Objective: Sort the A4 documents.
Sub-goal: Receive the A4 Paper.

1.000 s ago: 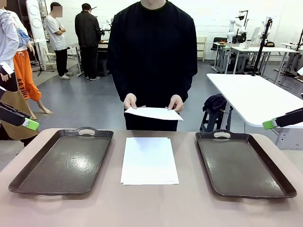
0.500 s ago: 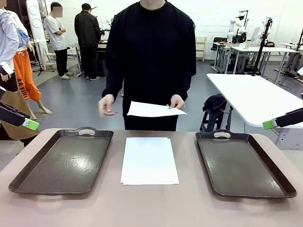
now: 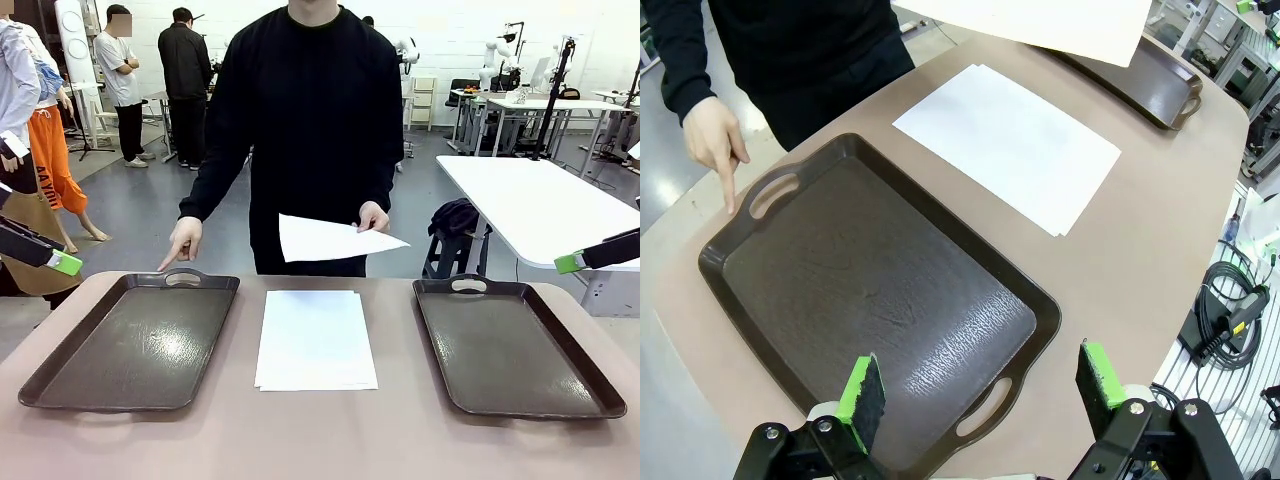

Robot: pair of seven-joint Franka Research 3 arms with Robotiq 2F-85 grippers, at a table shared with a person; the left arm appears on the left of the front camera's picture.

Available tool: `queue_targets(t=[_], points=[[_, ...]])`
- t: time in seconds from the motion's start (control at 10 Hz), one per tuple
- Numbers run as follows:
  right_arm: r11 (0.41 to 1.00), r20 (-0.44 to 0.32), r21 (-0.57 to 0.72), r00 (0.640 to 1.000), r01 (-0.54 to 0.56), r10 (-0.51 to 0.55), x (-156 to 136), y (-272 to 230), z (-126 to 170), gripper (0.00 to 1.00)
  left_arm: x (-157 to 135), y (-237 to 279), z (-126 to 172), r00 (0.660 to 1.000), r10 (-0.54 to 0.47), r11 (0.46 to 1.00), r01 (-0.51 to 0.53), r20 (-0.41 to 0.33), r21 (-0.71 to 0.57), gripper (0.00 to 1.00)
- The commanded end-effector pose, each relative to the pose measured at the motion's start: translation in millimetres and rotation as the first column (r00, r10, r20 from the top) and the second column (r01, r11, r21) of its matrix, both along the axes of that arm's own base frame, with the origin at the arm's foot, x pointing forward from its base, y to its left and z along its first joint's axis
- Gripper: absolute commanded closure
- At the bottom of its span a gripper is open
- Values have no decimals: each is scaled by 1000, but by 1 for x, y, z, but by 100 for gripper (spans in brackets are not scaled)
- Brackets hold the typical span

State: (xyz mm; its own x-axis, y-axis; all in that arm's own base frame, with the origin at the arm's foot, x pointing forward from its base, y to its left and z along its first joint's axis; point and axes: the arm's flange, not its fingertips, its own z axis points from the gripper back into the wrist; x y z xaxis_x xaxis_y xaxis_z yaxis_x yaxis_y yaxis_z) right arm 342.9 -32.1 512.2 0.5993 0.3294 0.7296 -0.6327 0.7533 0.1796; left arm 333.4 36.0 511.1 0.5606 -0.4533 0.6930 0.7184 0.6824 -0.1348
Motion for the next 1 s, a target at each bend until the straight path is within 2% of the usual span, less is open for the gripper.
queue_targets(t=[0.0,0.9], points=[[1000,-2,13,1000,-10,10,1,1,-2,0,1,1,-1,1000,-16,1000,16,7,-9,0],[1000,-2,13,1000,-10,10,1,1,-2,0,1,1,-1,1000,-16,1000,16,7,-9,0]])
